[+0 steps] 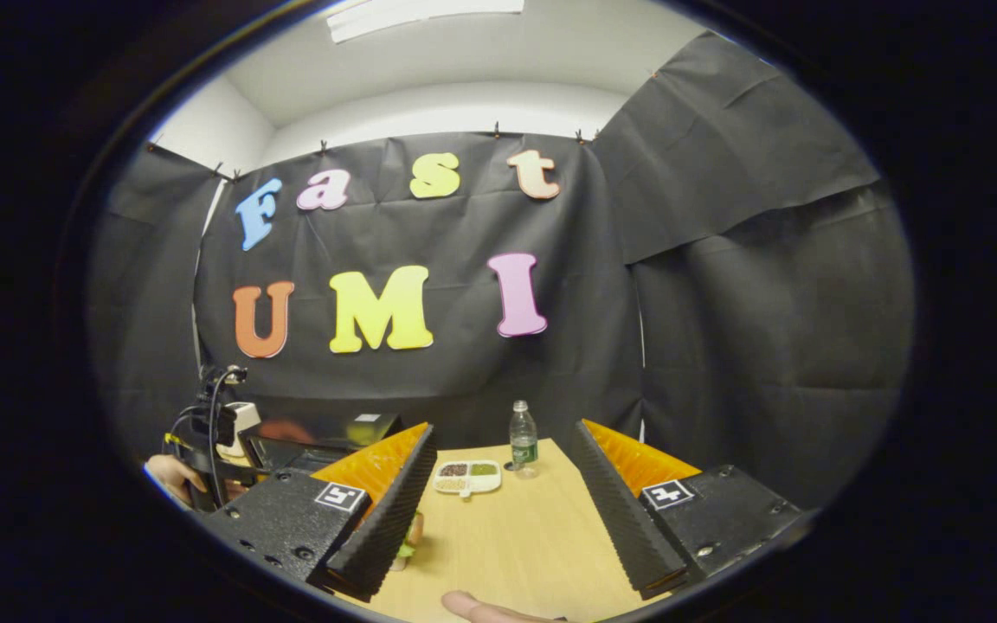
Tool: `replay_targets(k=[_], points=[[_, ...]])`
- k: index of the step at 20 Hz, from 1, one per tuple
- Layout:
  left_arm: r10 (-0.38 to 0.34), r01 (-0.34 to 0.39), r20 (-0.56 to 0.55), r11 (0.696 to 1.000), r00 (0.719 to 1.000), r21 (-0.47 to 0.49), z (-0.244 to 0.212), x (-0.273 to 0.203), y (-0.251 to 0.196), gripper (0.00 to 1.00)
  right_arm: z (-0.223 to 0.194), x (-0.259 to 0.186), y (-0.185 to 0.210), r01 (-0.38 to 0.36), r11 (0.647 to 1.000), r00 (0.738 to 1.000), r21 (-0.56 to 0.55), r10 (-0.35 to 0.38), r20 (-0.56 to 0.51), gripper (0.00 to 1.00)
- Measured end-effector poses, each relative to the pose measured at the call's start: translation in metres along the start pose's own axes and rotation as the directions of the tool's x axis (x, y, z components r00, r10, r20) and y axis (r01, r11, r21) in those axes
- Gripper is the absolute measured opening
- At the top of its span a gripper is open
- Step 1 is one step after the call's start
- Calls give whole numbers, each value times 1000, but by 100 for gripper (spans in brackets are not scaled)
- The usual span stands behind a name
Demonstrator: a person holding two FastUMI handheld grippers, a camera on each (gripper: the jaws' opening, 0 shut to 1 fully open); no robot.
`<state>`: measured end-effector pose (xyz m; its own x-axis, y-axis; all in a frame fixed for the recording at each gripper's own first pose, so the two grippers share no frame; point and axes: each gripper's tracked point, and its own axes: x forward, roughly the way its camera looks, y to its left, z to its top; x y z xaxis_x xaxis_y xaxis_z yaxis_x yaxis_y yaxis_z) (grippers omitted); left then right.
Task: Open the electric oven with the left hand, put the food in, and close the electric oven.
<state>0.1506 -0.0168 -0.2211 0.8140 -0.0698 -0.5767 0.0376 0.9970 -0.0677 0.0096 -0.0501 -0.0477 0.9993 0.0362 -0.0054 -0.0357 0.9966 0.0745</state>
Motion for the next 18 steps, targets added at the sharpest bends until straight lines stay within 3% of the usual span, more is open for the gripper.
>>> replay_targets(k=[12,18], points=[[5,-7,-104,1000,995,-23,-79,4,-1,97,-17,3,-2,12,1000,998,17,-11,-60,97],[16,-16,-113,1000,993,4,-97,8,3,95,-33,11,12,-39,999,993,7,40,-107,97]])
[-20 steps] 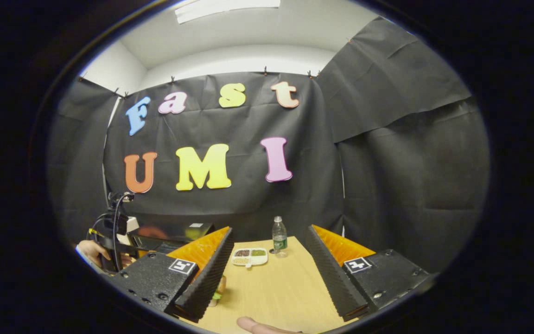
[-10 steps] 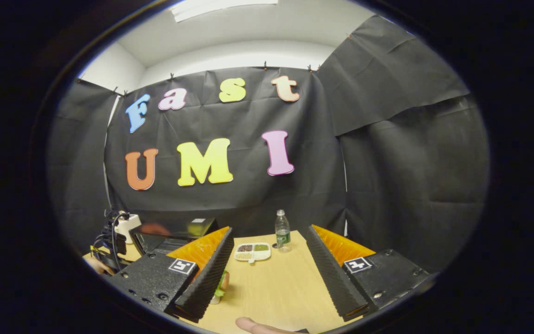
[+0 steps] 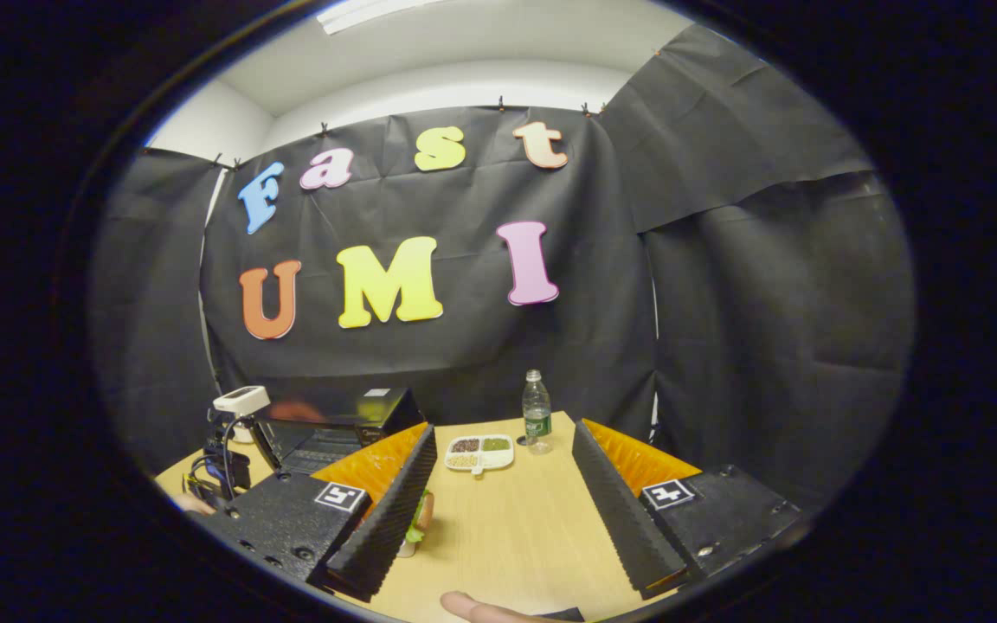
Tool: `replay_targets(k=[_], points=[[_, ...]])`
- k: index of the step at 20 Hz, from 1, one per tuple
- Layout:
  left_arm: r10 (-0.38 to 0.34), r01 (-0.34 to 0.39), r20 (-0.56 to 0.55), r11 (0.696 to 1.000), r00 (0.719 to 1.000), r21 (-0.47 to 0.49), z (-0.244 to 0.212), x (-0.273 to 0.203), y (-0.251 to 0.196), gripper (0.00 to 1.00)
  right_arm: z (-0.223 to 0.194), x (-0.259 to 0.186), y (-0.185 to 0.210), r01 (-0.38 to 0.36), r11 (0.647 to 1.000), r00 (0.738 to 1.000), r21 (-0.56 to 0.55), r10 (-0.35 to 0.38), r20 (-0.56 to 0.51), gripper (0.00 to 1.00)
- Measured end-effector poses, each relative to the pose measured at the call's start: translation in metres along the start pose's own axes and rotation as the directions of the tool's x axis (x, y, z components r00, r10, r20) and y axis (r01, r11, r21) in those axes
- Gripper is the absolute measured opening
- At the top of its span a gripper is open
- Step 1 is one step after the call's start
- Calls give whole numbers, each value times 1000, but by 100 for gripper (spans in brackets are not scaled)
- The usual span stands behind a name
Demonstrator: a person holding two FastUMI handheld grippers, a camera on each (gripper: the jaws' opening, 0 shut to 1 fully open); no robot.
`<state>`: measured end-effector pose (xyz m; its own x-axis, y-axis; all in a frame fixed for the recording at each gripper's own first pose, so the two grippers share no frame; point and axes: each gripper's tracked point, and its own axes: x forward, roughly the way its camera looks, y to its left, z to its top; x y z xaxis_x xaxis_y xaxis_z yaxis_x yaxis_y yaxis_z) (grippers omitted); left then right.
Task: Open the electric oven with the left hand, put the food in, and close the electric oven.
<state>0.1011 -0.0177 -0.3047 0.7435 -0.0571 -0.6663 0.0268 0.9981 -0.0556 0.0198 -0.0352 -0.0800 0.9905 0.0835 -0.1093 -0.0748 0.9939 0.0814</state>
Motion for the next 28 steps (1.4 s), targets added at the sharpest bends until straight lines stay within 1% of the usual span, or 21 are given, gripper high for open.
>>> replay_targets(k=[3,5,8,10,13,15,17,20,21,22,23,24,25,27,28], points=[[12,-12,7,999,1000,39,-7,2,1,95,-10,6,9,-25,1000,999,-14,25,-43,97],[25,-27,35,998,999,56,-7,4,3,95,-13,9,14,-44,999,997,-4,43,-63,97],[31,-37,98,997,995,65,2,-2,4,95,-19,19,17,-48,999,994,-4,47,-98,97],[40,-49,158,997,987,53,13,-17,9,93,-23,29,20,-49,999,991,-15,47,-124,97],[35,-49,248,998,968,47,34,-50,13,94,-31,46,26,-60,998,984,-9,58,-169,97],[43,-61,312,997,949,48,52,-79,18,93,-40,62,30,-73,997,975,-1,71,-209,97],[52,-73,378,997,925,40,71,-111,22,93,-51,77,40,-119,993,959,-6,113,-259,98],[60,-88,479,995,876,36,101,-163,27,93,-74,101,45,-168,986,918,-6,155,-364,98],[69,-104,519,994,852,39,110,-182,30,93,-82,110,45,-181,983,903,1,167,-395,97],[82,-130,559,991,825,45,119,-201,33,93,-91,119,47,-195,981,884,9,180,-432,100],[94,-153,591,987,801,51,126,-216,37,93,-102,127,46,-194,981,861,25,183,-475,98],[104,-175,621,983,777,54,132,-234,39,93,-112,137,51,-213,976,831,48,207,-517,98],[113,-189,646,981,755,49,137,-246,41,93,-122,143,57,-228,970,796,79,232,-559,96],[114,-181,675,983,729,29,142,-269,39,93,-139,153,68,-248,955,716,160,292,-635,94],[107,-170,685,985,720,24,143,-279,37,90,-145,157,73,-255,946,680,199,322,-659,94]])
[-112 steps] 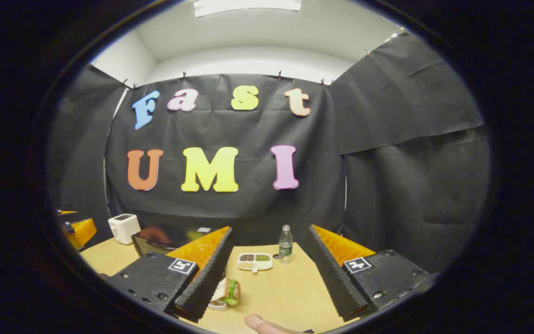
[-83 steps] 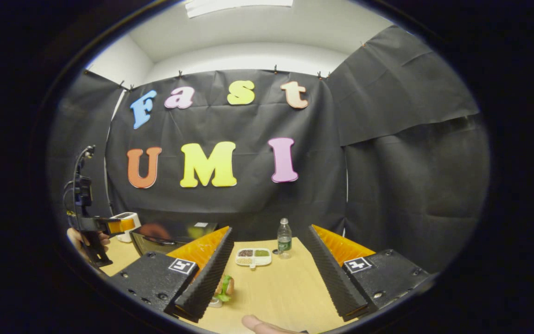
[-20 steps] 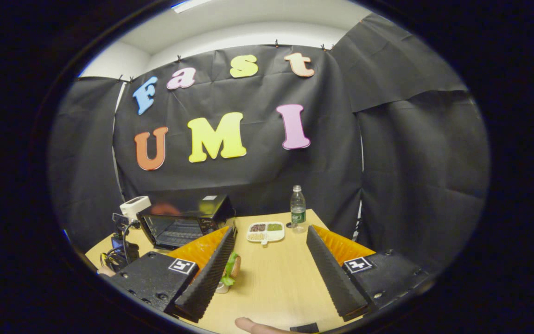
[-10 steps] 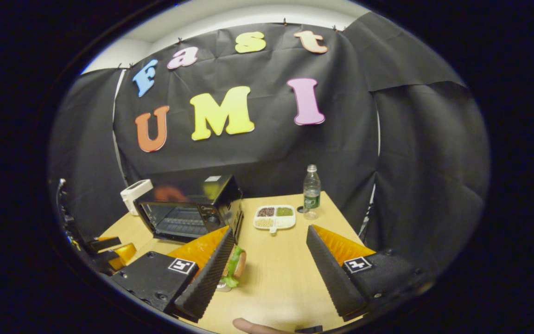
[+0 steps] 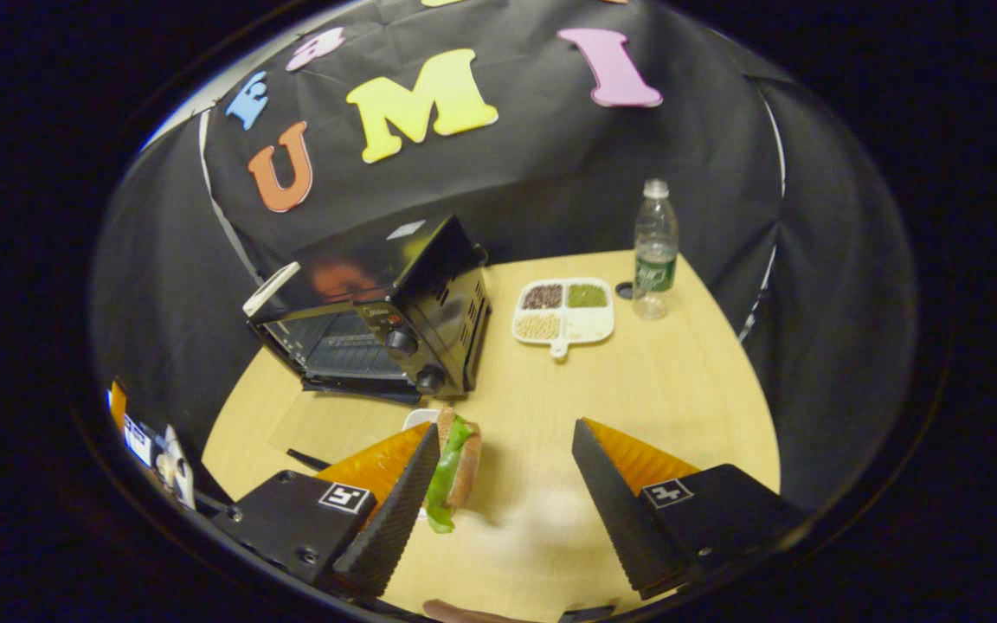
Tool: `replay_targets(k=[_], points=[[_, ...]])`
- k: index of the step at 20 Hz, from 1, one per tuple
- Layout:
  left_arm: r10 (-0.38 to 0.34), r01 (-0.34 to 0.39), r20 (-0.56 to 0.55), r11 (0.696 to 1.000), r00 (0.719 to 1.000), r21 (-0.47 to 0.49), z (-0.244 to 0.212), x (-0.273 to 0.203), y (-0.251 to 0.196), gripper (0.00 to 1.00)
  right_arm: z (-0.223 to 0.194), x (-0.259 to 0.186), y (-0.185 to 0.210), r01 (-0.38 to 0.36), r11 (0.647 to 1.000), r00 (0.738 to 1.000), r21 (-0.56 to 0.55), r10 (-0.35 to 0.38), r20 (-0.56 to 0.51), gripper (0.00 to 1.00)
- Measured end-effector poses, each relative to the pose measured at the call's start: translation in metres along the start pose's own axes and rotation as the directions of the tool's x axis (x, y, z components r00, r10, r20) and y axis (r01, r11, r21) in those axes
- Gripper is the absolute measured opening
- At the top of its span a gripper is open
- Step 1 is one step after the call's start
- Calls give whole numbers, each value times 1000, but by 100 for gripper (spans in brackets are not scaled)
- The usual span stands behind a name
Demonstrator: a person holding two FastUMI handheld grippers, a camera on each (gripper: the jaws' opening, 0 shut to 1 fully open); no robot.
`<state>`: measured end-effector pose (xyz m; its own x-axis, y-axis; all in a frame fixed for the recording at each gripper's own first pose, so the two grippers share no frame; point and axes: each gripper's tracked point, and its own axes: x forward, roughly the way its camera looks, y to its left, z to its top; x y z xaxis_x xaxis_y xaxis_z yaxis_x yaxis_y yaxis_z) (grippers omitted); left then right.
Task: Open the electric oven with the left hand, put the food in, and close the electric oven.
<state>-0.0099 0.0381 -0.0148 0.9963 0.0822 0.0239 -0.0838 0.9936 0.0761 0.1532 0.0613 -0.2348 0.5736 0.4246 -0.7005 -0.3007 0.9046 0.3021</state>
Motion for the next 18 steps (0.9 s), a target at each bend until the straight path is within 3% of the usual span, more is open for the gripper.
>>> replay_targets(k=[1,2,5,10,11,14,15,16,17,18], points=[[-10,10,8,1000,1000,-3,5,-7,0,88,0,10,2,-25,999,999,27,26,-27,93],[-11,11,13,1000,1000,-2,7,-13,2,93,-4,18,7,-55,997,995,54,59,-75,93],[-38,38,5,999,999,-13,6,-21,4,93,-20,33,18,-96,984,972,151,126,-201,89],[-20,19,-12,999,1000,-44,5,-27,16,93,-29,55,26,-121,974,941,193,174,-289,84],[-30,30,-11,998,999,-50,6,-26,13,85,-31,57,28,-123,970,933,212,186,-308,82],[-65,64,-19,997,998,-51,6,-25,1,85,-38,54,39,-160,950,890,268,256,-377,76],[-74,73,-17,997,997,-41,7,-26,-1,85,-41,57,41,-165,949,883,270,264,-388,71],[-77,77,-16,997,997,-32,7,-26,-4,85,-41,59,41,-168,948,881,270,267,-390,74],[-81,80,-17,996,997,-29,7,-27,-5,85,-43,59,40,-167,947,877,275,270,-397,59],[-85,84,-15,996,996,-31,8,-28,-7,85,-44,58,39,-168,944,876,282,275,-396,55]])
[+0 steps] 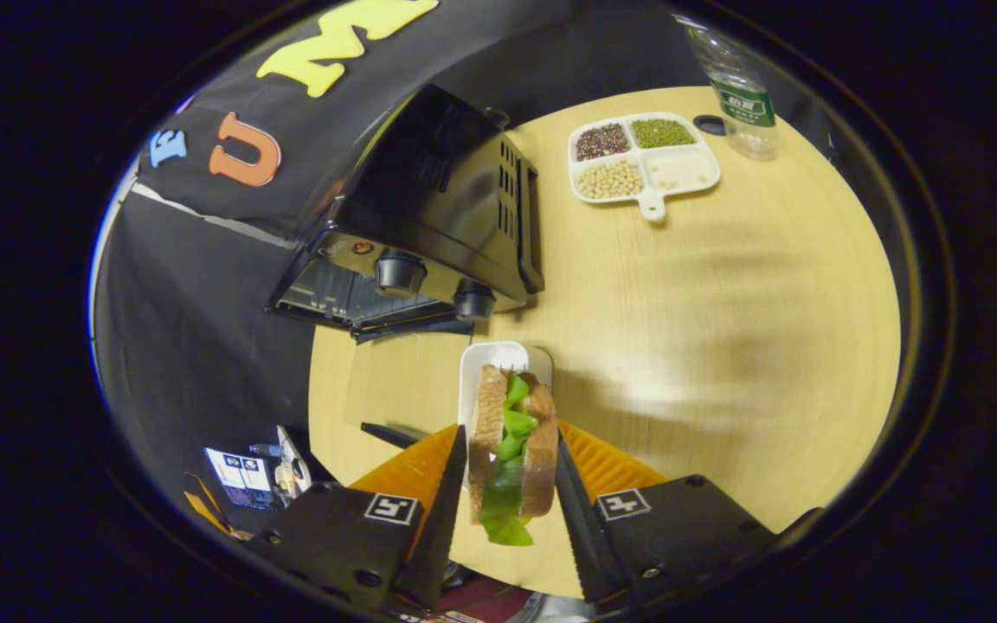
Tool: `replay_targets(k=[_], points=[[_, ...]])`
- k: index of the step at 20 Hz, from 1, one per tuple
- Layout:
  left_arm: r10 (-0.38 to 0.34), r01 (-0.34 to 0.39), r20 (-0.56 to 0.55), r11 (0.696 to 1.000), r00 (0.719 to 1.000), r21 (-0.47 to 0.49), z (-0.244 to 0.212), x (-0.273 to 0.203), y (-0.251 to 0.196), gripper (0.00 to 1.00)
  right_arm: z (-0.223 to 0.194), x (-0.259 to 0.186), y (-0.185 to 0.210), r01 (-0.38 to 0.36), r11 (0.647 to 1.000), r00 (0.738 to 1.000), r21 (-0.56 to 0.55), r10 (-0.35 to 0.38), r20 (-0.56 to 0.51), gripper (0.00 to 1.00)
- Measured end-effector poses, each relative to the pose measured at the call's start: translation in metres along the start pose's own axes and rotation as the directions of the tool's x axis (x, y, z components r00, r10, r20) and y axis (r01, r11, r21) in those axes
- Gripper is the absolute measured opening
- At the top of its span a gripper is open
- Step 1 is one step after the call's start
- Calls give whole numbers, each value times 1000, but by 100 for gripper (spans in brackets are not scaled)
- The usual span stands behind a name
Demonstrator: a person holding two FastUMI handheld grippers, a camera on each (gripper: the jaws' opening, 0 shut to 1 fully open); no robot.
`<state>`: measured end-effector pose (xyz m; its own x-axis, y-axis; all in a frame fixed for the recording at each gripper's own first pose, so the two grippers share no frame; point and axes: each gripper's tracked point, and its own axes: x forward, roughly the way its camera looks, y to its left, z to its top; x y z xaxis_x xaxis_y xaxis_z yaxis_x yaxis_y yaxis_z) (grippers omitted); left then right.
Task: Open the electric oven with the left hand, put the food in, and close the electric oven.
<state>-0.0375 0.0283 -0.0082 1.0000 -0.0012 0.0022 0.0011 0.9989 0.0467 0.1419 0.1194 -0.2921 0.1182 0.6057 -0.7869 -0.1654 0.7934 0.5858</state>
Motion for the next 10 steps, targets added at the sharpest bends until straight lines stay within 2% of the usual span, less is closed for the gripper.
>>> replay_targets(k=[1,2,3,10], points=[[-5,5,1,1000,1000,-5,-1,0,-2,85,0,0,0,-2,1000,1000,6,2,9,49],[-10,10,-2,1000,1000,-11,-2,0,-4,85,0,-1,1,-5,1000,1000,1,5,9,51],[-12,12,-6,1000,1000,-16,-5,-1,-3,93,-3,-2,2,-4,1000,1000,4,4,14,42],[-21,21,-22,1000,1000,-23,-13,-11,-3,93,-13,-29,16,10,1000,995,-29,-7,100,39]])
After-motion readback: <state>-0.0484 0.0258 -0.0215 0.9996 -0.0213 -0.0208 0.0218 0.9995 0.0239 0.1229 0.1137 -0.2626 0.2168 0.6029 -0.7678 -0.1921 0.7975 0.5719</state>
